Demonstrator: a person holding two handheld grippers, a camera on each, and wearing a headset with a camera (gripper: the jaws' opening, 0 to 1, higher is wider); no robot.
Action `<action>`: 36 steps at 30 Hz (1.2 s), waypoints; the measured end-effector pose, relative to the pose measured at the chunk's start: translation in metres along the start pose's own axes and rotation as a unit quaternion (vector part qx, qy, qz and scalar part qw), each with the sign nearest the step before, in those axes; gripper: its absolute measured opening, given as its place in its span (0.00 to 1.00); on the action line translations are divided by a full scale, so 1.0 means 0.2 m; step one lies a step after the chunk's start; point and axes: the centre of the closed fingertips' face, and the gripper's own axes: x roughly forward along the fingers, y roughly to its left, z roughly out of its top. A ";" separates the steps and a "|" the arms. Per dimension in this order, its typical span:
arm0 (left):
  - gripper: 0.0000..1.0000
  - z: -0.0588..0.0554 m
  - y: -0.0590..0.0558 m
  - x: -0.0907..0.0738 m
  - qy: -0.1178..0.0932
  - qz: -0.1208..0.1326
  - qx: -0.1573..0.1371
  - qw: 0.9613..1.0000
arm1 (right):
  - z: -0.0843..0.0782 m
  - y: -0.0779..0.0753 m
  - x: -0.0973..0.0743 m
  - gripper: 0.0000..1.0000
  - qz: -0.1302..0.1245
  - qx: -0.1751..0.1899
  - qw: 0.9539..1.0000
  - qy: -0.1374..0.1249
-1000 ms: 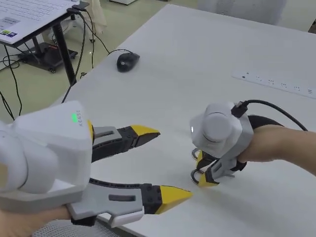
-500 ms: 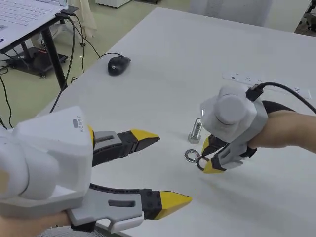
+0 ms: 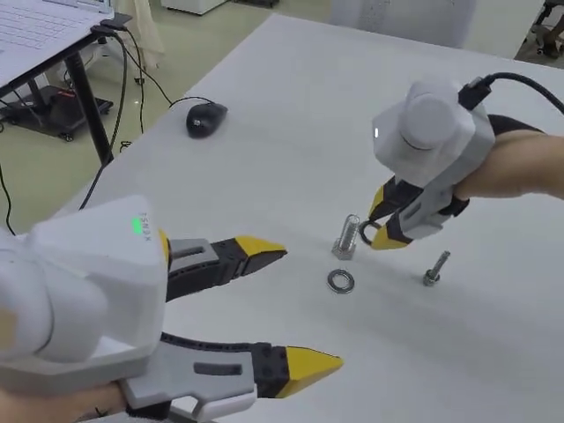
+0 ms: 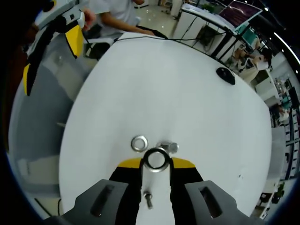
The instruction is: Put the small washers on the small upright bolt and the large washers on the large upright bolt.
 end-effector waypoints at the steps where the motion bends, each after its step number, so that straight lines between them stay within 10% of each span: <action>1: 0.59 0.00 0.01 0.00 -0.001 0.001 -0.002 1.000 | 0.01 -0.02 0.00 0.22 -0.003 0.001 1.000 -0.002; 10: 0.59 -0.03 0.05 0.00 0.002 0.006 -0.011 1.000 | 0.03 -0.14 0.09 0.22 0.003 0.005 1.000 0.001; 36: 0.59 -0.05 0.08 0.00 0.006 0.013 -0.022 1.000 | -0.04 -0.07 0.29 0.22 0.029 0.004 0.999 0.040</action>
